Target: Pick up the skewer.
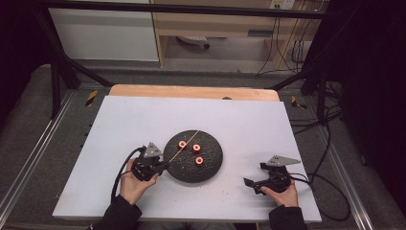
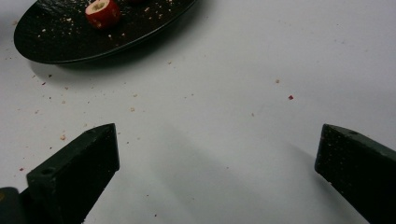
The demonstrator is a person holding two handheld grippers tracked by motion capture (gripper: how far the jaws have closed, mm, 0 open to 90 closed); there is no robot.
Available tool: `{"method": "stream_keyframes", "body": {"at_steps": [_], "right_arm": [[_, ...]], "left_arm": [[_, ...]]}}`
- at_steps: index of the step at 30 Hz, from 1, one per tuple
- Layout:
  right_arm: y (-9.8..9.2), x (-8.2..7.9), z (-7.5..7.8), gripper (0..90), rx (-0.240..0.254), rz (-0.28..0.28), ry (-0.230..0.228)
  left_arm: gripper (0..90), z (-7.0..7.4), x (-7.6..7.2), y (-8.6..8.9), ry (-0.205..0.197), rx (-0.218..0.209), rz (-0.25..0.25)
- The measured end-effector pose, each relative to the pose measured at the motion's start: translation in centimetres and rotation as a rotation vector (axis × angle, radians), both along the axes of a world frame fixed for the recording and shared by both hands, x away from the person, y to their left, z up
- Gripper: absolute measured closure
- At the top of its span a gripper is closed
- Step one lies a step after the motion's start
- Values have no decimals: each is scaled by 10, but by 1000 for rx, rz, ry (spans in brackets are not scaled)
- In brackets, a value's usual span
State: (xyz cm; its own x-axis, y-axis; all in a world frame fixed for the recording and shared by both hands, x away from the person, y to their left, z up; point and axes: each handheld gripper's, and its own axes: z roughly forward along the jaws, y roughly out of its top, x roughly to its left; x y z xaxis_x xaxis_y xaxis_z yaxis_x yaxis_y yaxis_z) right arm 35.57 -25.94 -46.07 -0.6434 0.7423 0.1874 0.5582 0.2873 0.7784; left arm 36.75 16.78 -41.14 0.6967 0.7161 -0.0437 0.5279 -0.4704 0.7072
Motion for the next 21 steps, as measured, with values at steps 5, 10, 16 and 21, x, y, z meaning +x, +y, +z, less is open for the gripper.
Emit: {"method": "stream_keyframes", "body": {"at_steps": [5,10,16,21], "right_arm": [[0,0,0,6,0,-3,2],[0,0,0,6,-3,-4,1],[1,0,0,6,-6,-5,5],[1,0,0,6,1,-7,8]], "left_arm": [[880,0,-8,18,-16,-36,12],[881,-3,-15,27,-27,-56,15],[881,-8,-25,40,-52,-77,27],[880,-15,-33,48,-57,-102,12]]}}
